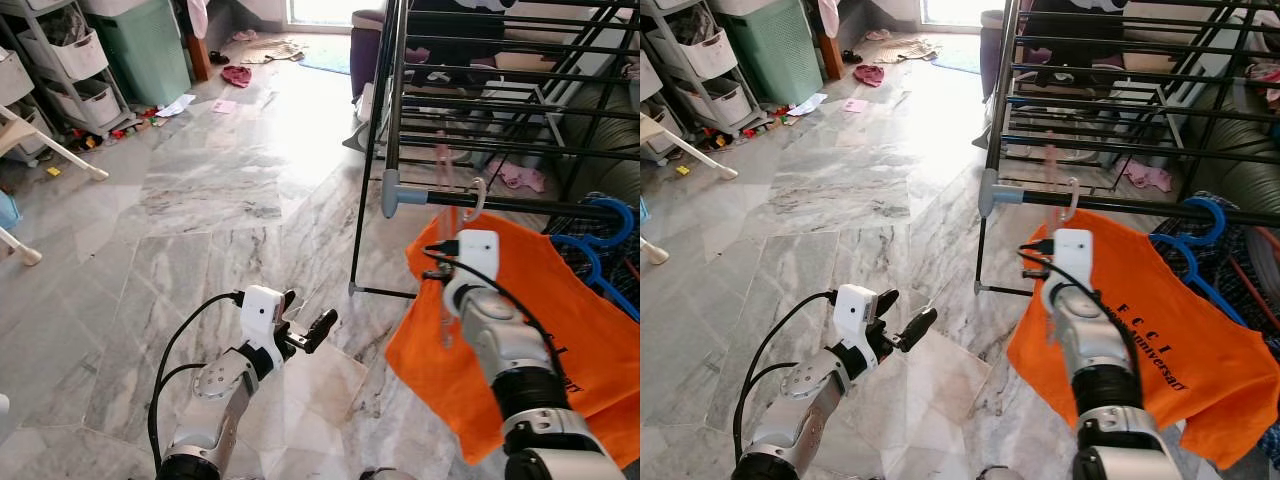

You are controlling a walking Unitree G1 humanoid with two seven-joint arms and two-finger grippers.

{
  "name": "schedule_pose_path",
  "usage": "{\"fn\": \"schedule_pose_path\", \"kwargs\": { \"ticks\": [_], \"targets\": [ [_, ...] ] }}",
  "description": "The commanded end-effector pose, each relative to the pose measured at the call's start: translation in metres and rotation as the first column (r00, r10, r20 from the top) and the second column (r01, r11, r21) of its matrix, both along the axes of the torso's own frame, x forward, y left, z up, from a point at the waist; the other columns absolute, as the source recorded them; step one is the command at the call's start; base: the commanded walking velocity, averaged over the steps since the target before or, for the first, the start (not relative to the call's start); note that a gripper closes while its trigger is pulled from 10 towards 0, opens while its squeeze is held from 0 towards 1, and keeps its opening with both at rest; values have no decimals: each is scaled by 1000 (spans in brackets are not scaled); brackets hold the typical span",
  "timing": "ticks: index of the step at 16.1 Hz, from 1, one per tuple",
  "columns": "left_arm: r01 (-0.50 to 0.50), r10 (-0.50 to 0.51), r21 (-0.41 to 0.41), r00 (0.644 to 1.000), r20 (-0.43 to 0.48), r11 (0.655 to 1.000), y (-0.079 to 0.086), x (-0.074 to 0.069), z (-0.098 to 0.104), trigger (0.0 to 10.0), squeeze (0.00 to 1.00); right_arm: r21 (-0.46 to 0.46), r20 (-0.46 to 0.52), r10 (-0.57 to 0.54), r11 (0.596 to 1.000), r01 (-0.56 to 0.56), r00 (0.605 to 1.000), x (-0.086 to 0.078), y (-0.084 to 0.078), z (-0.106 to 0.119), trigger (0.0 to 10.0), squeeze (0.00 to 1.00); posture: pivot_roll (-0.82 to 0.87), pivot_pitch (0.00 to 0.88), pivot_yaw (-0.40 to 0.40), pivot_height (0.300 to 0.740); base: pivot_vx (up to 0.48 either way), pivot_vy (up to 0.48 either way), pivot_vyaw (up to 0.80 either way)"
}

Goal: Hang hanger

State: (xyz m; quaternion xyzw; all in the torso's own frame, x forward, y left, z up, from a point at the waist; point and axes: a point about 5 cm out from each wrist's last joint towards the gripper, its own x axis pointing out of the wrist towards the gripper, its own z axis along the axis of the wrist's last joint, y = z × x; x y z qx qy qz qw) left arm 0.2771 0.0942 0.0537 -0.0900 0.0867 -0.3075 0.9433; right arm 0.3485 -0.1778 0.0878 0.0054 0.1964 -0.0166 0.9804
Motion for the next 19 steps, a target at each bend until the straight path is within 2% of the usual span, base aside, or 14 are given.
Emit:
{"fn": "schedule_pose_path", "kwargs": {
  "ticks": [1, 6, 7, 9, 10, 12, 15, 17, 18, 19],
  "targets": [
    [12, -11, 17, 1000, -9, 1000, -1, -2, -2, 10000, 0, 8, -95, 26, 1000, -25, 995, -9, 6, -20, 10000, 0, -139, 126, 1, 740, 0, 0, 0],
    [13, -13, 25, 1000, -13, 1000, -1, -1, -3, 10000, 0, 20, -141, 52, 999, -50, 989, -22, 13, -36, 10000, 0, -142, 126, 0, 740, 0, 0, 0],
    [14, -14, 25, 1000, -14, 1000, -1, -1, -3, 10000, 0, 31, -143, 48, 999, -44, 989, -23, 13, -37, 10000, 1000, -145, 126, 4, 740, 0, 0, 0],
    [20, -19, 29, 1000, -15, 999, -3, -1, -3, 10000, 0, 47, -134, 44, 998, -38, 990, -25, 11, -38, 10000, 1000, -145, 126, 4, 740, 0, 0, 0],
    [22, -21, 30, 1000, -15, 999, -3, 0, -3, 10000, 0, 51, -95, 46, 998, -41, 994, -24, 11, -33, 10000, 1000, -146, 123, 6, 740, 0, 0, 0],
    [20, -20, 31, 1000, -15, 999, -3, 0, -3, 10000, 0, -3, -43, 37, 999, -37, 998, -23, 7, -26, 10000, 1000, -144, 124, 4, 740, 0, 0, 0],
    [13, -13, 35, 1000, -15, 999, -1, -1, -3, 10000, 0, -21, 3, 16, 1000, -16, 1000, -25, 2, -20, 10000, 1000, -144, 124, 4, 740, 0, 0, 0],
    [4, -4, 38, 1000, -17, 999, 1, -2, -5, 10000, 0, -30, 94, -2, 1000, 5, 996, -36, -4, -13, 10000, 1000, -132, 122, -3, 740, 0, 0, 0],
    [1, 0, 40, 1000, -19, 999, 2, -2, -5, 10000, 0, -9, 121, -6, 1000, 7, 993, -42, -5, -13, 10000, 1000, -131, 120, -3, 740, 0, 0, 0],
    [-1, 2, 42, 1000, -19, 999, 3, -2, -5, 10000, 0, -27, 131, -9, 1000, 12, 991, -50, -9, -18, 10000, 1000, -131, 119, -2, 740, 0, 0, 0]
  ]
}}
